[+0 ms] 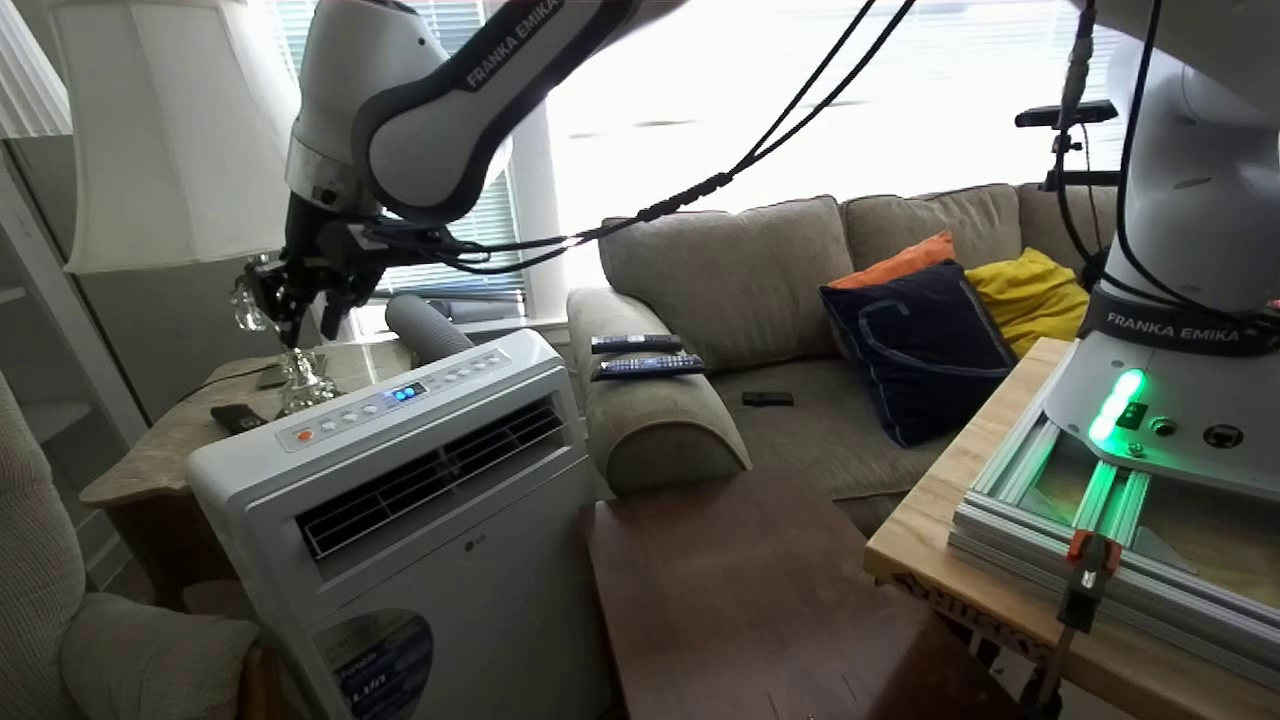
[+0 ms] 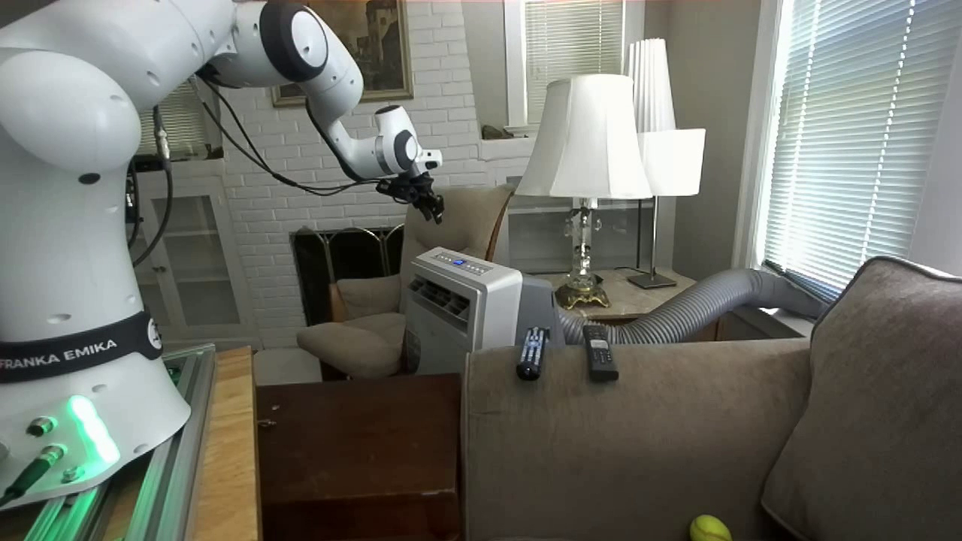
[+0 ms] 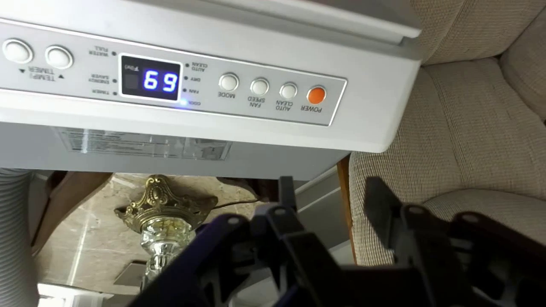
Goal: Turn off the air conditioner.
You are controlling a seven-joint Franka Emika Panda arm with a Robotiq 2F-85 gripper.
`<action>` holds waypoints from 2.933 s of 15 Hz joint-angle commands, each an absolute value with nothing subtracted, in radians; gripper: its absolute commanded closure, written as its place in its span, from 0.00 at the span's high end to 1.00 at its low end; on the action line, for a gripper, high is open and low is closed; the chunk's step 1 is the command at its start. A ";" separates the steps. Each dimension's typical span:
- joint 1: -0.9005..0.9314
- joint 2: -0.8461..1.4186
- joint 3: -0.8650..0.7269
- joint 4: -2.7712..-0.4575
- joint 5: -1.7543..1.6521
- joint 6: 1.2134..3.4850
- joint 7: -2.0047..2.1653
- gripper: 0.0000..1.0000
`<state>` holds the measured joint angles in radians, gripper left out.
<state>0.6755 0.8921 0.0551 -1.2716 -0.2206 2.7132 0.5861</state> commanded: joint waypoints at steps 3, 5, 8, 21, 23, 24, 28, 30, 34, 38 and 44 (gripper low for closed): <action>0.694 1.095 0.065 -0.960 -0.204 2.597 0.555 0.03; 0.699 1.145 0.058 -0.891 -0.207 2.576 0.565 0.00; 0.720 1.192 0.025 -0.840 -0.166 2.553 0.543 0.00; 0.745 1.337 0.015 -0.661 -0.198 2.508 0.566 0.00; 0.746 1.351 0.013 -0.646 -0.200 2.513 0.567 0.00; 0.746 1.356 0.012 -0.641 -0.201 2.512 0.568 0.00; 0.748 1.373 0.010 -0.619 -0.203 2.507 0.567 0.00; 0.749 1.379 0.009 -0.612 -0.203 2.505 0.568 0.00; 0.750 1.385 0.007 -0.603 -0.204 2.505 0.569 0.00; 0.749 1.395 0.003 -0.596 -0.205 2.502 0.569 0.00; 0.751 1.404 -0.003 -0.595 -0.204 2.494 0.567 0.00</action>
